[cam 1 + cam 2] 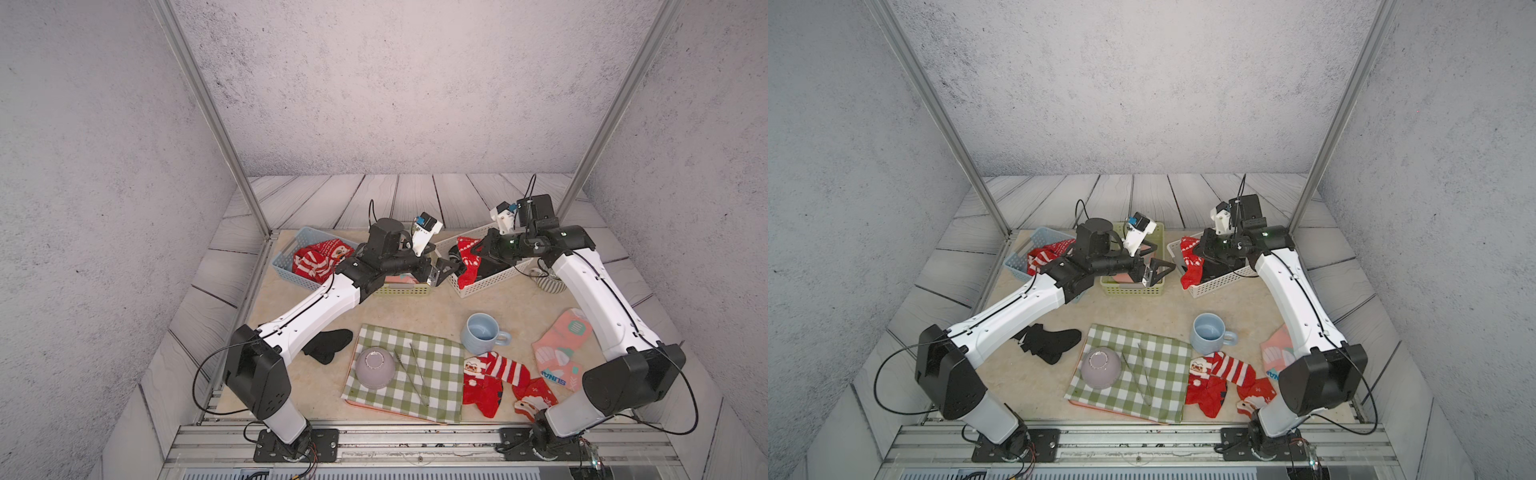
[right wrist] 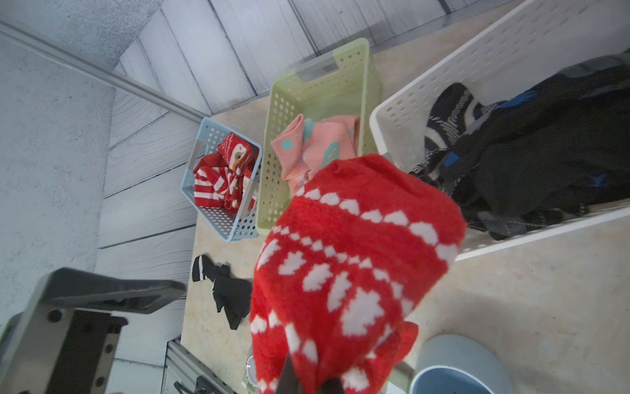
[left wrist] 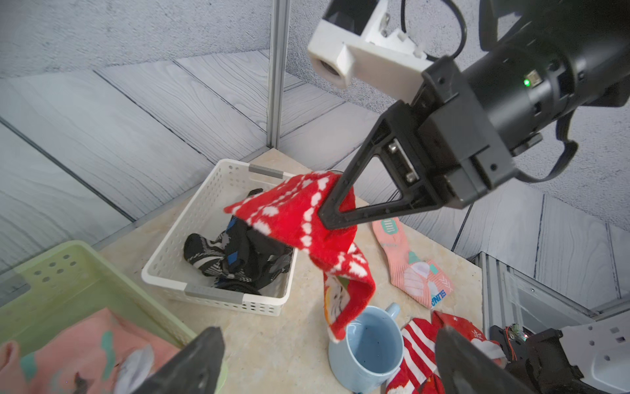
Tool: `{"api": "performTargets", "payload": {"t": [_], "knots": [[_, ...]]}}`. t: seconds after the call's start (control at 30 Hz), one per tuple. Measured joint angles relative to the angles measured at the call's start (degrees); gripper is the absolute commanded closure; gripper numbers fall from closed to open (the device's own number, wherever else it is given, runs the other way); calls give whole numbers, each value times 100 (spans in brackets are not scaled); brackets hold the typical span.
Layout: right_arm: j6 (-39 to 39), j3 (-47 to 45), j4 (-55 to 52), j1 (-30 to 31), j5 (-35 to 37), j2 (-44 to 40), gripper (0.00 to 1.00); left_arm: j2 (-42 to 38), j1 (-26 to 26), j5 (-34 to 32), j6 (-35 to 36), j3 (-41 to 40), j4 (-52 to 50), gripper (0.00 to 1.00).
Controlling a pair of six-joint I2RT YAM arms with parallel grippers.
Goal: Sort the socks into the basket by color
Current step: Pick up the sock from the center of the board.
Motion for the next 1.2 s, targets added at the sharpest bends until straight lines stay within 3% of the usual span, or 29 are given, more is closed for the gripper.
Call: {"api": "performTargets", "payload": {"t": [0.3,0.37,0.43,0.5,0.53,0.67,0.8,0.87,0.93,1.07,1.2], "knots": [[0,-35,120,181,-409,-37,100,586,-258,59,-321,122,345,24],[-2,-98,138,203,-487,-81,100,629,-282,55,-348,151,361,34],[-4,-177,160,219,-529,-138,100,669,-293,35,-365,227,389,54],[-9,-240,177,223,-538,-188,100,702,-304,22,-426,328,382,91],[-15,-260,177,225,-542,-208,100,719,-310,-2,-433,393,369,100],[-44,-269,223,205,-522,-295,93,743,-319,-76,-422,501,249,100],[-85,-269,208,214,-525,-328,52,737,-319,-245,-363,503,210,100],[-107,-267,190,227,-525,-345,23,723,-306,-358,-332,501,136,100],[-168,-238,136,229,-501,-354,2,656,-269,-492,-313,479,44,100],[-269,-107,28,219,-382,-382,1,415,-33,-741,-299,463,-216,100],[-313,-63,-52,109,-238,-601,1,120,557,-942,-372,463,-625,100]]}}
